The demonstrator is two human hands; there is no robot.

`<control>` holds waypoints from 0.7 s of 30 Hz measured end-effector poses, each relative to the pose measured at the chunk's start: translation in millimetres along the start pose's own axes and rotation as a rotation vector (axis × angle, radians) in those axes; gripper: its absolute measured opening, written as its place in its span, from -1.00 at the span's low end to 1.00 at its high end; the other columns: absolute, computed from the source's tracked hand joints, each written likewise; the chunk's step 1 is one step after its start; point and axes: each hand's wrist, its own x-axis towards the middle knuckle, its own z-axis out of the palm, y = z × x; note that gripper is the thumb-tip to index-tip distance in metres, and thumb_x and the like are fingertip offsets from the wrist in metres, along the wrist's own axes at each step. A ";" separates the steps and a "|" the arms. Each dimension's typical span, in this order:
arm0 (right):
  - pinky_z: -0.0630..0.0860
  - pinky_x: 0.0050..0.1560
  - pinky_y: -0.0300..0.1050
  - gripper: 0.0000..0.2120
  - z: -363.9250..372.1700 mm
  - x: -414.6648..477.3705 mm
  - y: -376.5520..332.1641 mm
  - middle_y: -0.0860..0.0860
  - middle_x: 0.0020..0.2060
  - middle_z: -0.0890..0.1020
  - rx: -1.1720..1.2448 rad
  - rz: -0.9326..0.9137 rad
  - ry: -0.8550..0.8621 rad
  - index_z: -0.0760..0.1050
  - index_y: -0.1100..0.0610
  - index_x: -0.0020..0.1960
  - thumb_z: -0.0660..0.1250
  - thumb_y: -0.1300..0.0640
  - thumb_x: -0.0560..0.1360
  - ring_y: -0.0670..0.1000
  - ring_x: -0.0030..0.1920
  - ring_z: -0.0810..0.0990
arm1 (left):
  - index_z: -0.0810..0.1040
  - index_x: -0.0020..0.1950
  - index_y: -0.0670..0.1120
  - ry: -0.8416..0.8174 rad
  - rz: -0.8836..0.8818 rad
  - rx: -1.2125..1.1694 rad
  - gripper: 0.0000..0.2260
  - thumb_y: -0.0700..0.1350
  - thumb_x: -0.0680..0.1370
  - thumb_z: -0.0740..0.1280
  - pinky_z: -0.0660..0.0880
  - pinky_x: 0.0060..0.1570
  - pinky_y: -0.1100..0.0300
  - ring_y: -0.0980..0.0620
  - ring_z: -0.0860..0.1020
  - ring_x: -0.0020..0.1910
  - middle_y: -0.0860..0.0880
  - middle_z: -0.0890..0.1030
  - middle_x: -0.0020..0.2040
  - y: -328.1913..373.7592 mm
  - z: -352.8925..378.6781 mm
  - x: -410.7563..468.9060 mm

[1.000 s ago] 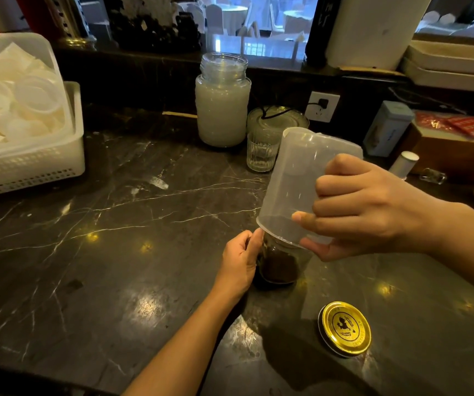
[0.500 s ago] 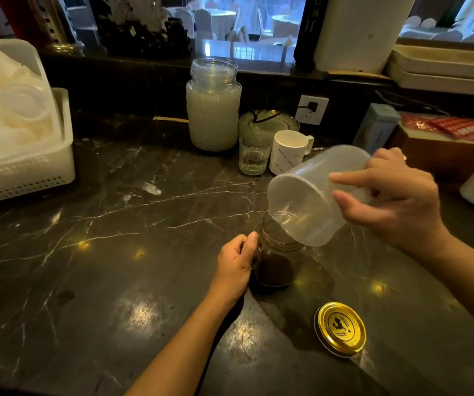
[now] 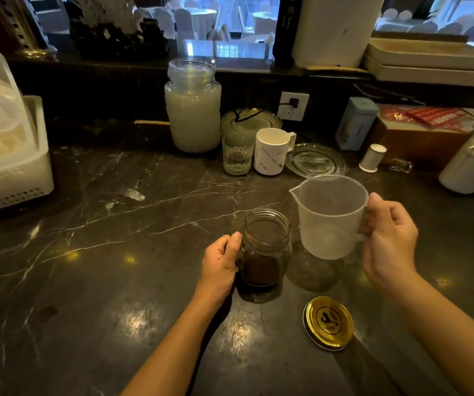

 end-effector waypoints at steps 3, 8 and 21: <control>0.40 -0.42 -0.31 -0.72 -5.4 3.2 15.5 -0.10 -0.45 0.46 0.056 0.074 0.089 0.42 0.02 -0.38 0.27 0.08 0.50 -0.20 -0.43 0.44 | 0.48 -0.06 -0.41 0.001 0.000 0.005 -0.29 0.31 0.42 0.23 0.45 0.00 -0.34 -0.16 0.50 -0.16 -0.49 0.53 -0.08 1.5 -0.4 -1.2; 0.34 -0.34 -0.20 -0.70 -15.5 1.8 35.4 -0.05 -0.45 0.38 0.079 0.107 0.133 0.40 0.01 -0.41 0.26 0.09 0.50 -0.14 -0.41 0.35 | 0.49 -0.08 -0.41 -0.004 0.007 0.025 -0.31 0.29 0.43 0.21 0.45 0.01 -0.32 -0.17 0.52 -0.16 -0.49 0.54 -0.08 4.7 -0.2 -1.7; 0.43 -0.19 -0.15 -0.78 -31.8 5.2 50.0 0.01 -0.21 0.53 -0.182 0.127 0.172 0.45 0.07 -0.12 0.23 -0.08 0.49 -0.02 -0.17 0.49 | 0.56 -0.11 -0.34 0.000 0.038 0.053 -0.46 0.18 0.49 0.21 0.52 -0.01 -0.17 -0.18 0.59 -0.14 -0.38 0.62 -0.10 1.5 -0.9 1.8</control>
